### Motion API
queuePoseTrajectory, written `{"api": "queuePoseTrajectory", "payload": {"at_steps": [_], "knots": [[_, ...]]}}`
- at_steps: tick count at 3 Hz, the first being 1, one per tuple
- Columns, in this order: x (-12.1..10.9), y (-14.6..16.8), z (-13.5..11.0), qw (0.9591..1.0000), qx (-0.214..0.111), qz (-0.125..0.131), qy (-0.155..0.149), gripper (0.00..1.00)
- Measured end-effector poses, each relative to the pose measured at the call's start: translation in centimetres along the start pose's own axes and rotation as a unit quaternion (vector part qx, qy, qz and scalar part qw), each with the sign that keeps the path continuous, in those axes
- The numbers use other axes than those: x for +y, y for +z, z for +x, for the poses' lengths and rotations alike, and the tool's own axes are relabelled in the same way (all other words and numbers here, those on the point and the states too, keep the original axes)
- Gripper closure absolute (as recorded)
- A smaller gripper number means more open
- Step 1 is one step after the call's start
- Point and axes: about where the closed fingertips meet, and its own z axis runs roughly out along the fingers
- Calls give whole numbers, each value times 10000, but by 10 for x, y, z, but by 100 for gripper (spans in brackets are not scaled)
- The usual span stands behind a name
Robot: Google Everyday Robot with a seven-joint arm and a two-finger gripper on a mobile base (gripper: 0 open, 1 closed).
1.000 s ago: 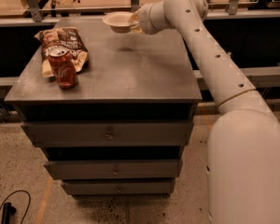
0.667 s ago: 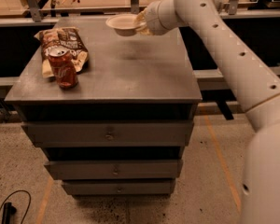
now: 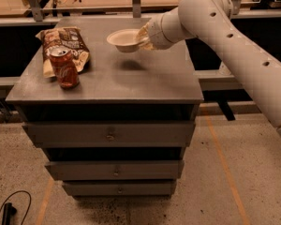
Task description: Move paper bowl near coke can
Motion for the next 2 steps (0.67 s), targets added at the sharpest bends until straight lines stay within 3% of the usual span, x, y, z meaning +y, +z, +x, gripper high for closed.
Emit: {"api": "queuePoseTrajectory", "payload": {"at_steps": [1, 2], "knots": [[-4, 0, 1, 10000, 6, 36, 8, 100], [5, 4, -25, 9999, -109, -59, -35, 100]]}}
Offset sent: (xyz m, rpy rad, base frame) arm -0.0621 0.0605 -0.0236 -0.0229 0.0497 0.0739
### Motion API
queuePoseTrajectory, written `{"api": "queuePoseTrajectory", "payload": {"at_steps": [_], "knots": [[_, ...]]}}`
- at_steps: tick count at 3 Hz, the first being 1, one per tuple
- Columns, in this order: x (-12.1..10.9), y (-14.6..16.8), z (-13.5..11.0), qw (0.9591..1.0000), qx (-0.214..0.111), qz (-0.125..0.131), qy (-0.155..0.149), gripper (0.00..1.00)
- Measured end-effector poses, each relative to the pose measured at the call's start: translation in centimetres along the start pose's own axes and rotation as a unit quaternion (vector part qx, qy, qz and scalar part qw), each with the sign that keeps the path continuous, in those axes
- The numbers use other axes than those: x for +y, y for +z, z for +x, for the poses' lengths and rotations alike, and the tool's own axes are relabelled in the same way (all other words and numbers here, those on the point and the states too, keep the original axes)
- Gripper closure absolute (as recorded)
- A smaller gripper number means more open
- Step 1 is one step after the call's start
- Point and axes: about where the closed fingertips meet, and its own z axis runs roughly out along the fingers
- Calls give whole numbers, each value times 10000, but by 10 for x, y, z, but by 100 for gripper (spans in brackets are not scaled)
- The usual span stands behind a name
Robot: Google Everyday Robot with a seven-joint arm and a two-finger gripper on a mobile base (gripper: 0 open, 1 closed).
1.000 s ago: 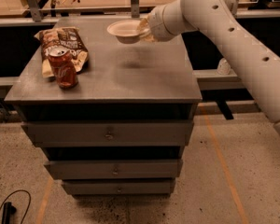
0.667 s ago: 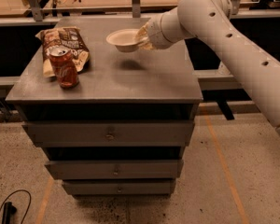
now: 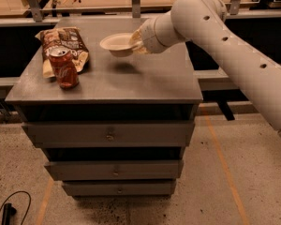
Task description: Move paper bowl near coke can
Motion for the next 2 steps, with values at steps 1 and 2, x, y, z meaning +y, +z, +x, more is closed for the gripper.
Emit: {"api": "queuePoseTrajectory", "payload": {"at_steps": [1, 2], "knots": [[17, 4, -42, 9997, -169, -163, 41, 100], [28, 7, -72, 9993, -250, -271, 38, 100]]}}
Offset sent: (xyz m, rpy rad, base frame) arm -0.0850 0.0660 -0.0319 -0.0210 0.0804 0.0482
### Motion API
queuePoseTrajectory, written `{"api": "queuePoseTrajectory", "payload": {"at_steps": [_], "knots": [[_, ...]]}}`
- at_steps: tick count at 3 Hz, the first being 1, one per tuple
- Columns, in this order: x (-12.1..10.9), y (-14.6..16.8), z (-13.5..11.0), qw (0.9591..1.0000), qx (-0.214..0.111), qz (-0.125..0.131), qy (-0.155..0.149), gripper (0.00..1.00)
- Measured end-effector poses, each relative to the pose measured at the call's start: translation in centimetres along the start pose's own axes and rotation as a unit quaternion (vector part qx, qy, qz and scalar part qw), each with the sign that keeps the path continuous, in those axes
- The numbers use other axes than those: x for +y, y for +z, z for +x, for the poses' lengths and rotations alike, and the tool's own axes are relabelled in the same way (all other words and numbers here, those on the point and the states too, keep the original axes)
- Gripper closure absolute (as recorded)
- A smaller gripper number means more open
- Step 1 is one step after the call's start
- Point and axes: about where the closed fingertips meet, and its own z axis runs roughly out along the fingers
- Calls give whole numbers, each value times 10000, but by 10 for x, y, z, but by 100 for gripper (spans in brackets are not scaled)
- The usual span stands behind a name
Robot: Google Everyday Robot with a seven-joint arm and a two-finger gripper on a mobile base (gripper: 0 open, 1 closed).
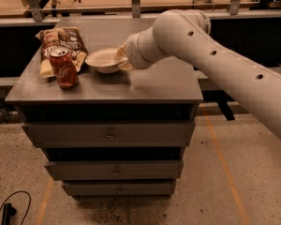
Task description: Move paper bowl near coke can
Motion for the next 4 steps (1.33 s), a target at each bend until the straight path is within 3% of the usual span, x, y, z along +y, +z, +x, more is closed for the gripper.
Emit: {"api": "queuePoseTrajectory", "payload": {"at_steps": [2, 4], "knots": [[7, -3, -39, 9995, -231, -196, -18, 59], [11, -9, -43, 9986, -413, -266, 187, 12]]}}
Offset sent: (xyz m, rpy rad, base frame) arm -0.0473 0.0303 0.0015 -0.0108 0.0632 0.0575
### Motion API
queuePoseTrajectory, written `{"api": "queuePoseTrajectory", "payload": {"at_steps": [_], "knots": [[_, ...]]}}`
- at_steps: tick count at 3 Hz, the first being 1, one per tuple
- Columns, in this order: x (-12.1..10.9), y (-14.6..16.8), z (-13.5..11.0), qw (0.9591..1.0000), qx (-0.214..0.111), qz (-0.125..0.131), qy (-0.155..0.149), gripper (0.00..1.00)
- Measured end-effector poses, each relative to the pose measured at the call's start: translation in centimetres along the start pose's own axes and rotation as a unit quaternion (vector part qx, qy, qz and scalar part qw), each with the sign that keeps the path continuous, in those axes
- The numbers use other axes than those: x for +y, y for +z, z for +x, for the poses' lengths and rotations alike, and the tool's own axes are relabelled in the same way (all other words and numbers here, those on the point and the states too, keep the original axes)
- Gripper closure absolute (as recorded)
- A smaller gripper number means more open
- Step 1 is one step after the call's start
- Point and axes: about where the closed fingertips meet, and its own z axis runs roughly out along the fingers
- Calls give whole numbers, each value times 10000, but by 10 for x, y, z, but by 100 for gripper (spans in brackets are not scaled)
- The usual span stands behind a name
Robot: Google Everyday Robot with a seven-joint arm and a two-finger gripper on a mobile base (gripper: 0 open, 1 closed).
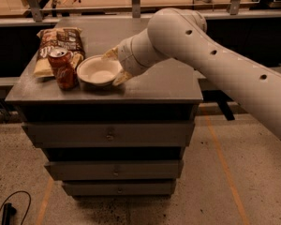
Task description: Move paper bowl near coke can
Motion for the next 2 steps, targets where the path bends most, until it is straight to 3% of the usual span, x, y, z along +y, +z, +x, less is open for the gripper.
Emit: {"api": "queuePoseTrajectory", "payload": {"at_steps": [1, 2], "knots": [[0, -10, 10, 9998, 116, 41, 181, 0], [4, -44, 39, 9957, 532, 295, 700, 0]]}}
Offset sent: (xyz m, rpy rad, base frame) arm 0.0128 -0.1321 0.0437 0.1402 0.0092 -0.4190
